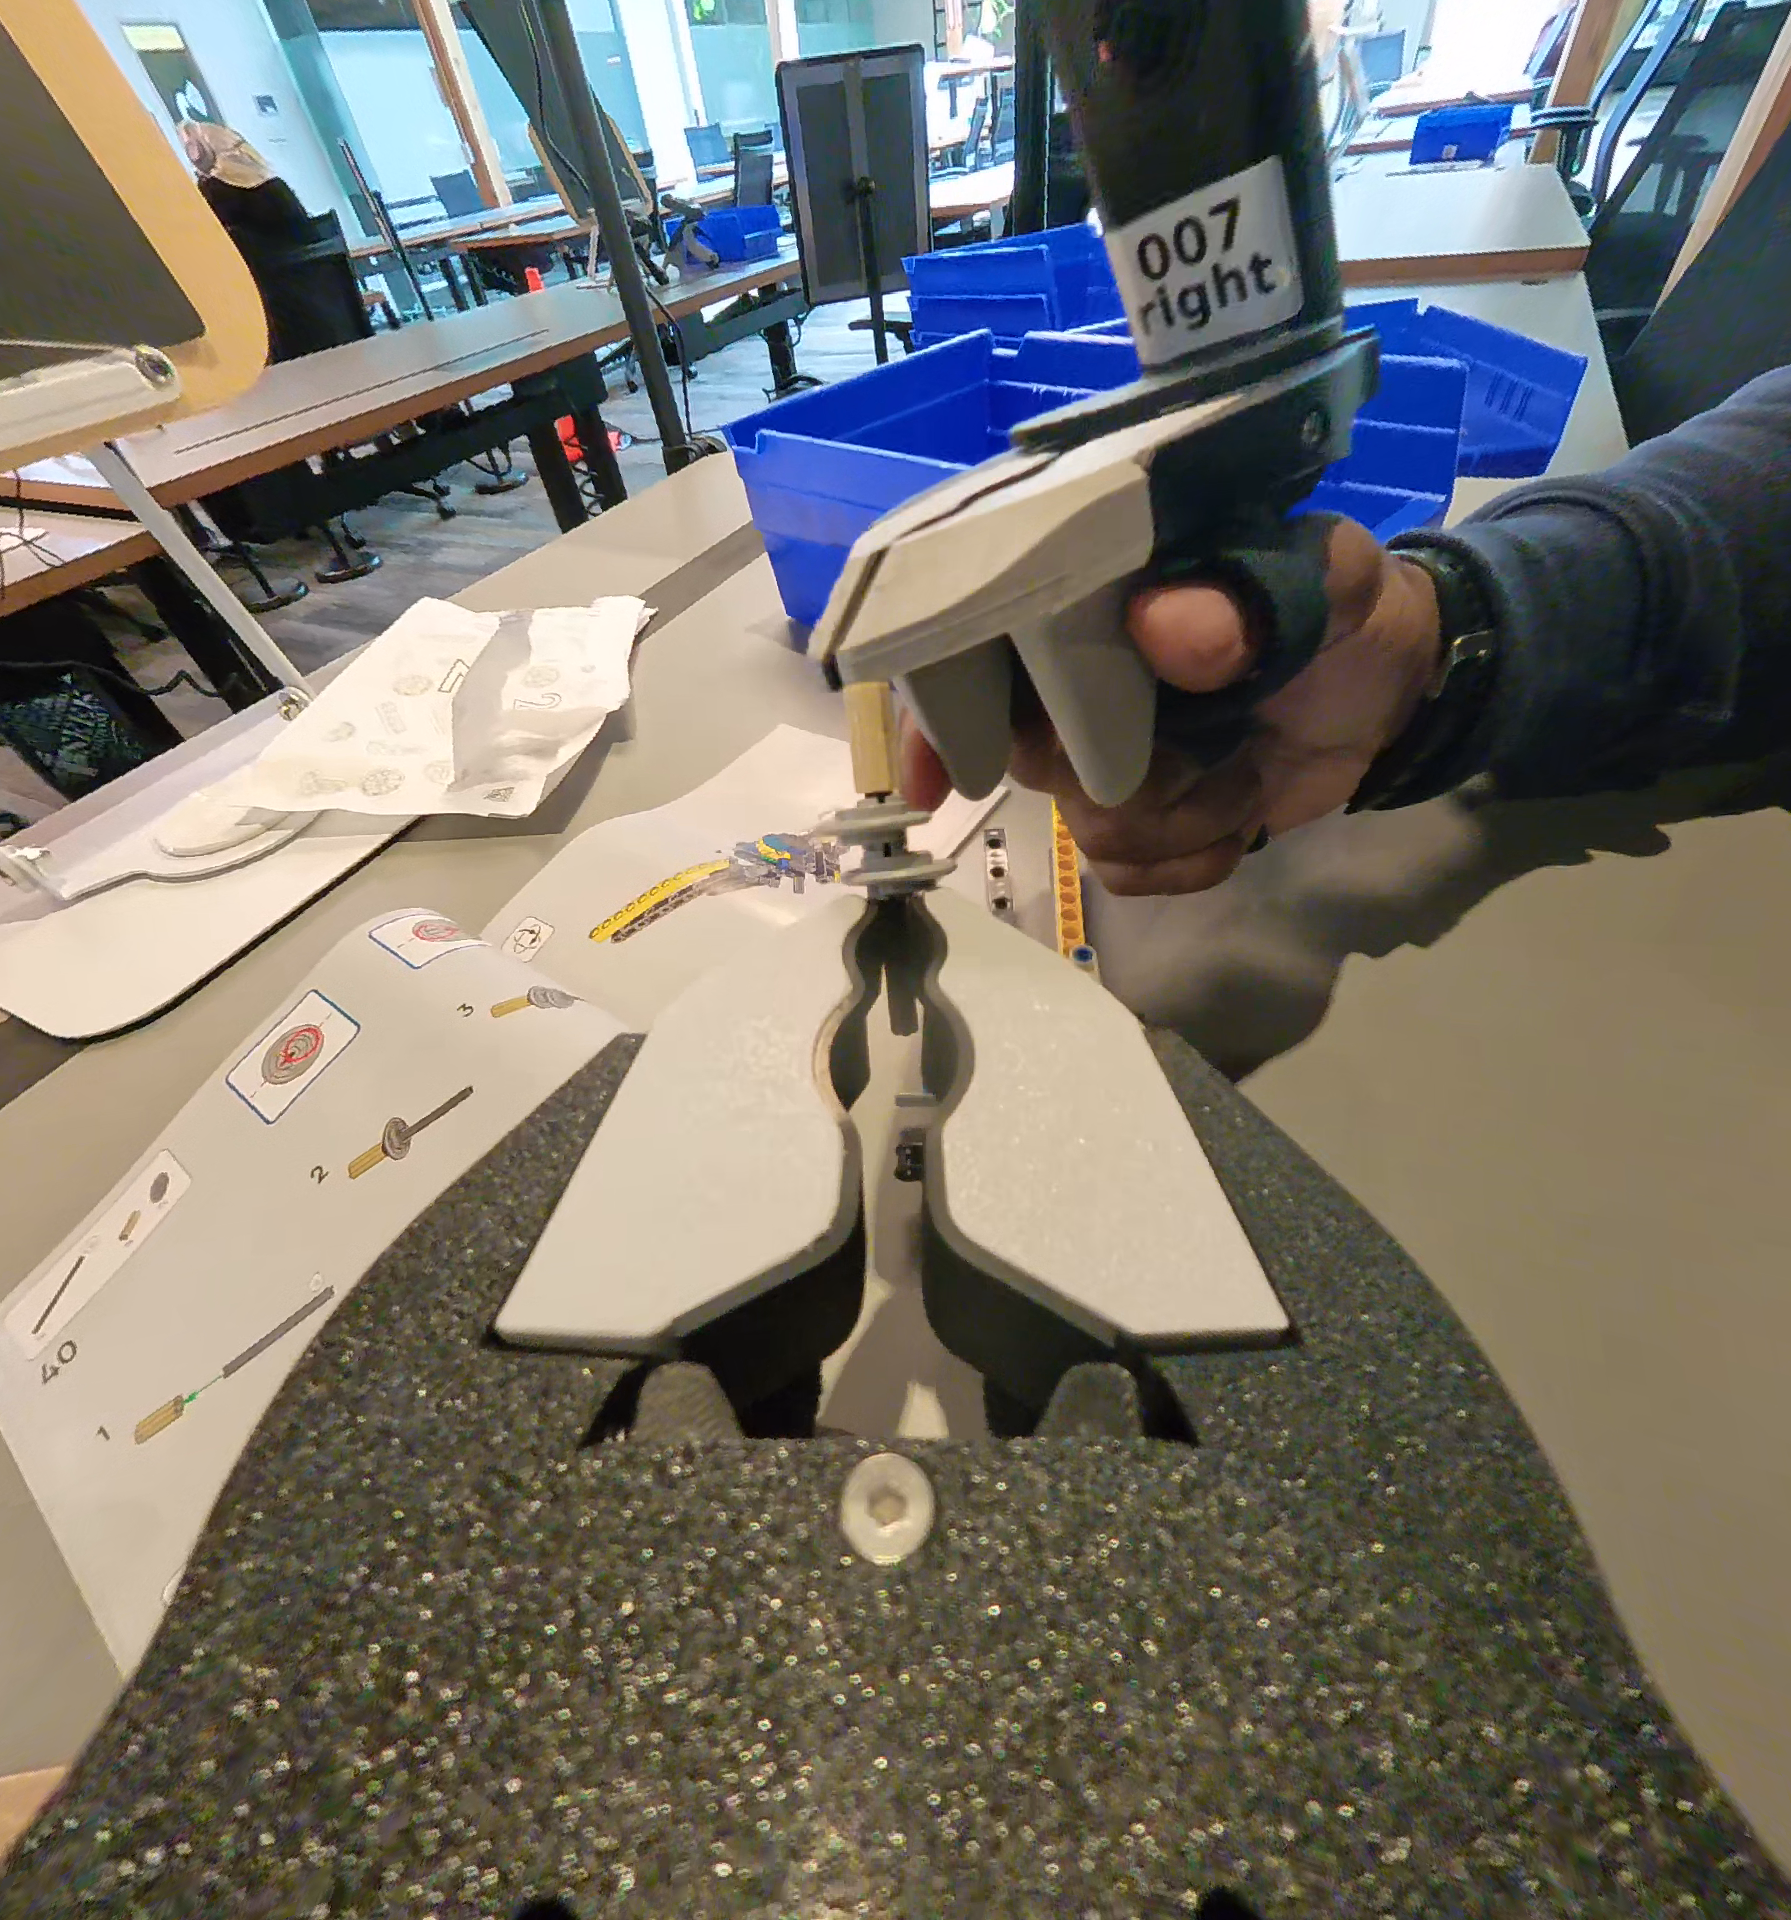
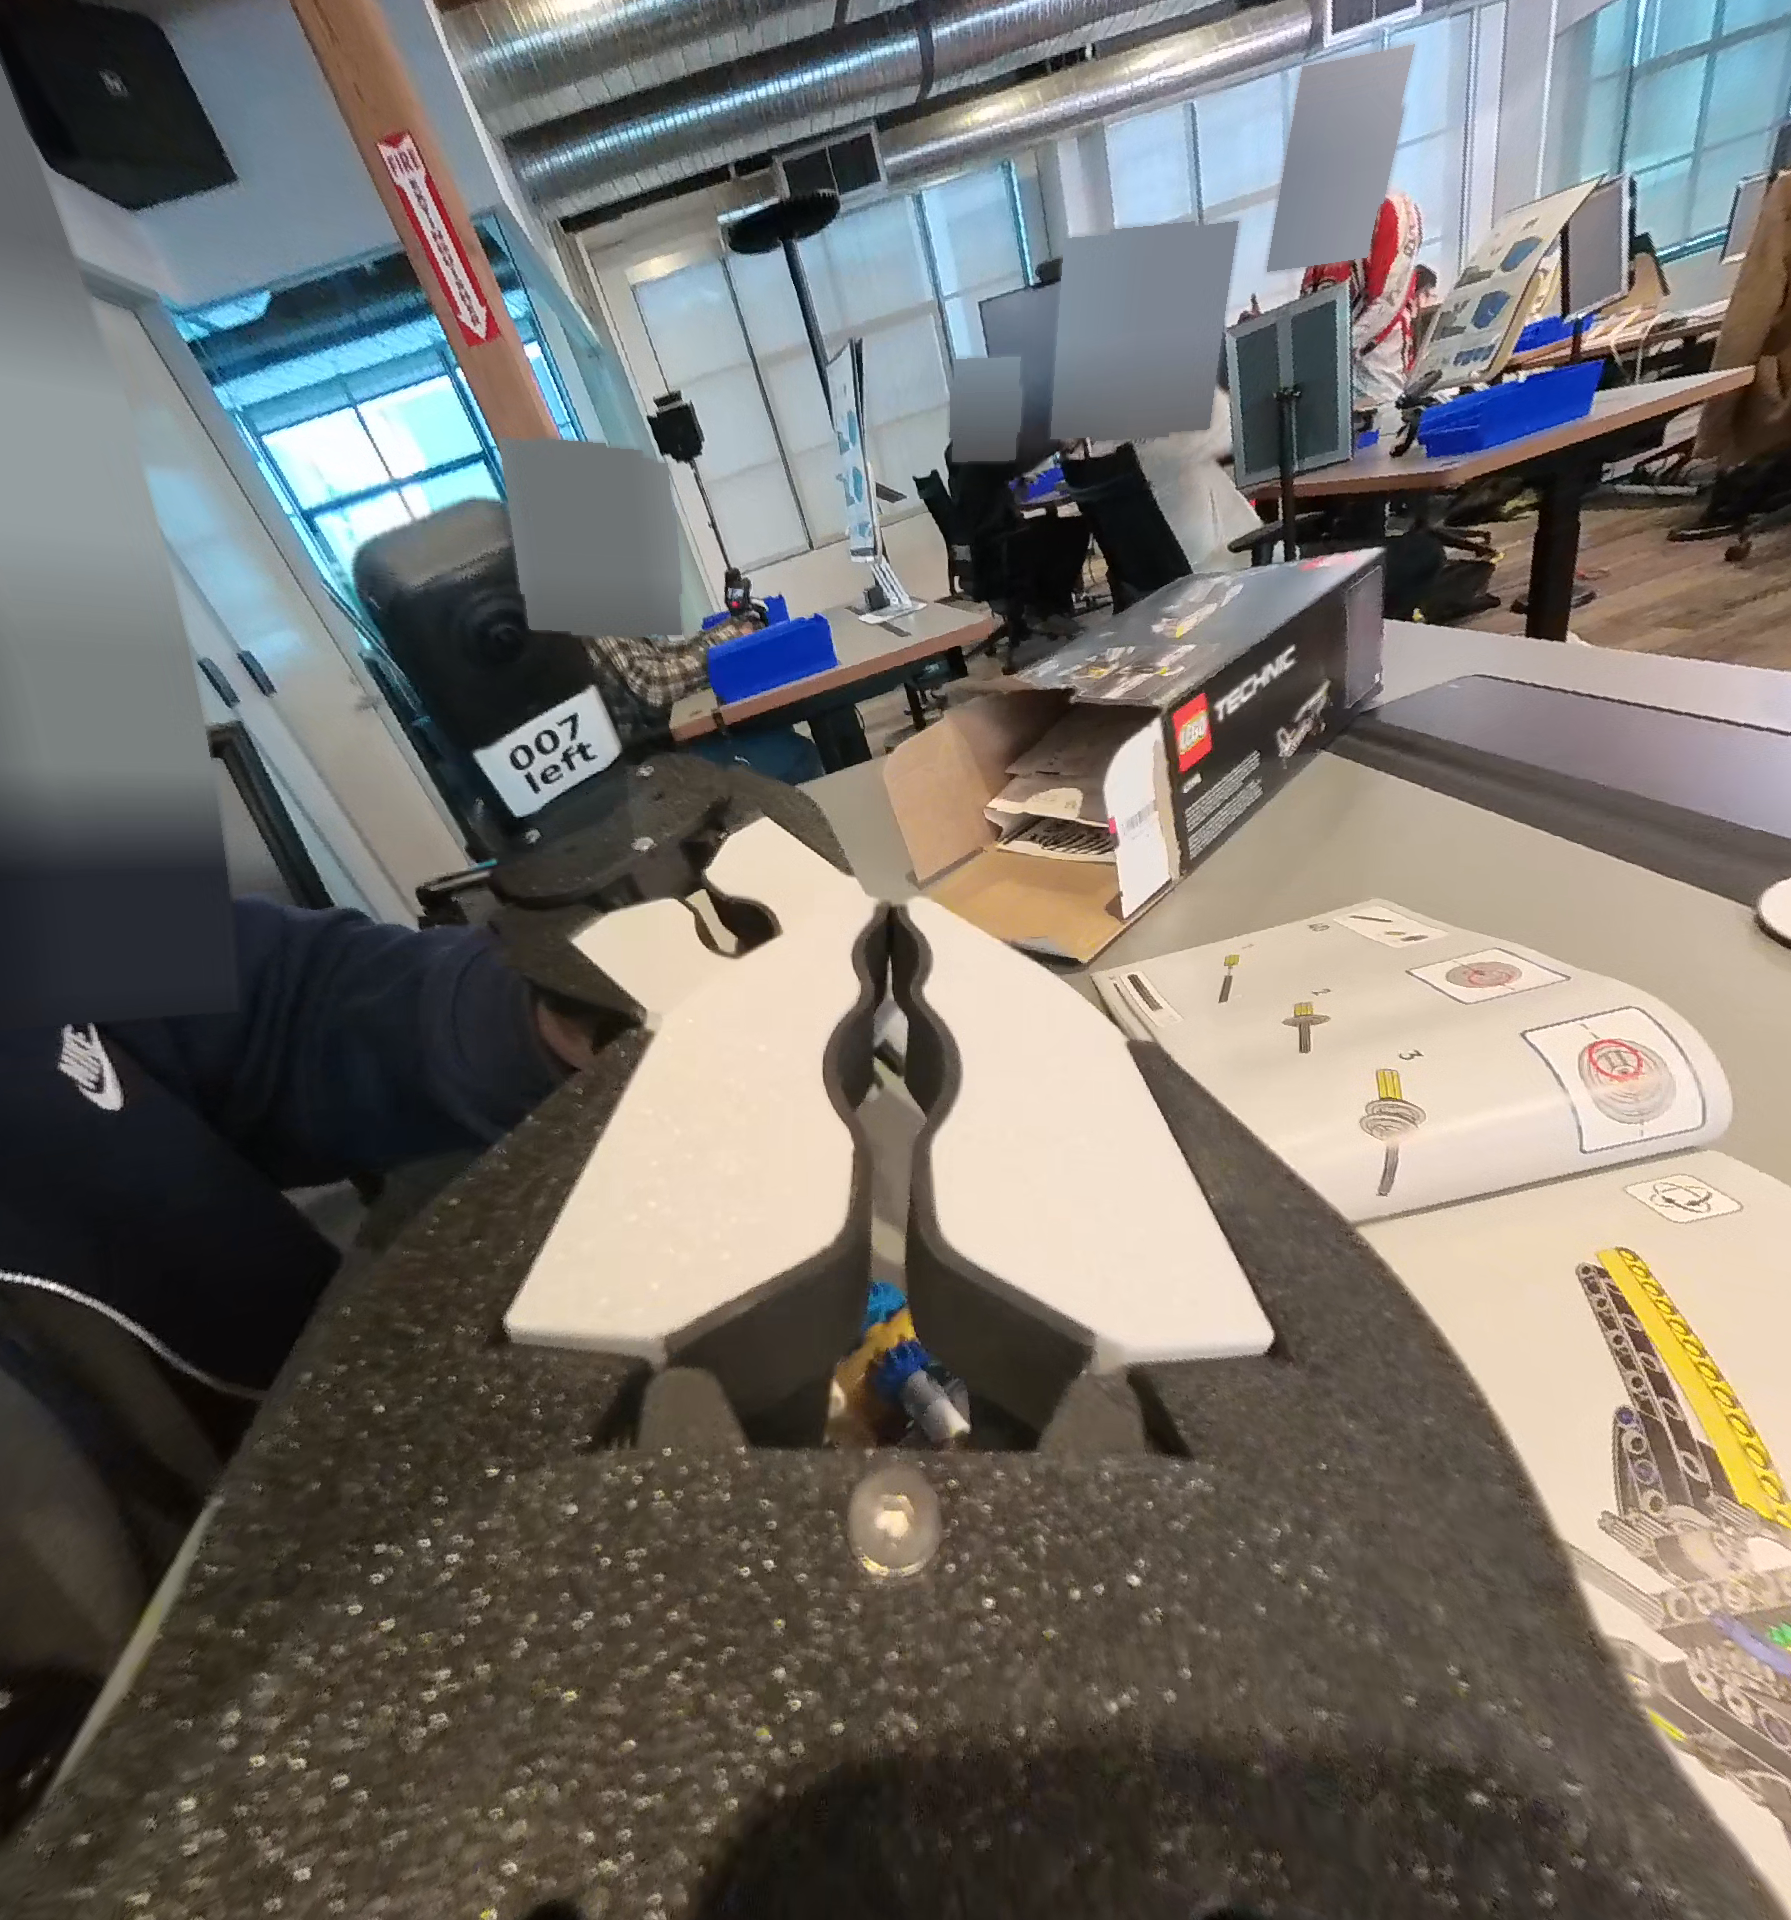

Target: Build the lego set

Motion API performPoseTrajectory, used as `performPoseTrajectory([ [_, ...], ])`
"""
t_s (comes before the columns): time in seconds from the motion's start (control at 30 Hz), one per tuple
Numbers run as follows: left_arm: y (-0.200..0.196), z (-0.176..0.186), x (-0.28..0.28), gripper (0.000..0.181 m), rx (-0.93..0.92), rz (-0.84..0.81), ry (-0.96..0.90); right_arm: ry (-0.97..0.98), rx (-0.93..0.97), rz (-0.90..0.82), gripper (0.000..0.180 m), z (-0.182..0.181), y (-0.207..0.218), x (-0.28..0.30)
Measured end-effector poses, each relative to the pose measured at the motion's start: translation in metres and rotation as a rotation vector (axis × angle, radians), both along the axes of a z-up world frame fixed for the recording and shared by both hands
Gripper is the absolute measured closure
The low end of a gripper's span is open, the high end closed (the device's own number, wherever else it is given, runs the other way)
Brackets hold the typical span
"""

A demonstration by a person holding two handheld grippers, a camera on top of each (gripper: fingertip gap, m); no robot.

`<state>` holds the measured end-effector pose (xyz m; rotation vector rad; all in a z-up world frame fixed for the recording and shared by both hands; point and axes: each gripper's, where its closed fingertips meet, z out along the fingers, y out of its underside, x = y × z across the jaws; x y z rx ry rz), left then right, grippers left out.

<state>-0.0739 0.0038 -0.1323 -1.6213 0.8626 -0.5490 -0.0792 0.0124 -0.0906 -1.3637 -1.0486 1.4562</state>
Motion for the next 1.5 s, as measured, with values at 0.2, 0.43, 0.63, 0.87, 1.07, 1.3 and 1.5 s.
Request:
performPoseTrajectory([
  [0.2, 0.001, -0.003, -0.001, 0.176, 0.002, 0.009, 0.026, -0.063, 0.098, -0.028, 0.18, -0.004, 0.001, 0.0],
  [0.43, 0.001, -0.007, -0.001, 0.177, 0.035, 0.009, 0.078, -0.116, 0.187, -0.017, 0.179, -0.01, -0.001, 0.002],
  [0.63, 0.001, -0.012, -0.002, 0.177, 0.034, 0.006, 0.113, -0.169, 0.197, -0.004, 0.179, -0.017, -0.001, 0.003],
  [0.87, 0.001, -0.016, -0.003, 0.178, 0.019, 0.008, 0.14, -0.214, 0.198, -0.005, 0.179, -0.023, 0.0, 0.003],
  [1.07, 0.0, -0.015, -0.002, 0.178, 0.016, 0.004, 0.139, -0.211, 0.177, 0.003, 0.179, -0.022, -0.002, 0.002],
  [1.3, 0.0, -0.015, -0.001, 0.178, 0.011, 0.002, 0.123, -0.196, 0.166, -0.008, 0.179, -0.021, -0.003, 0.002],
  [1.5, 0.001, -0.017, -0.002, 0.178, 0.008, 0.006, 0.137, -0.207, 0.157, -0.014, 0.179, -0.025, -0.002, 0.001],
])
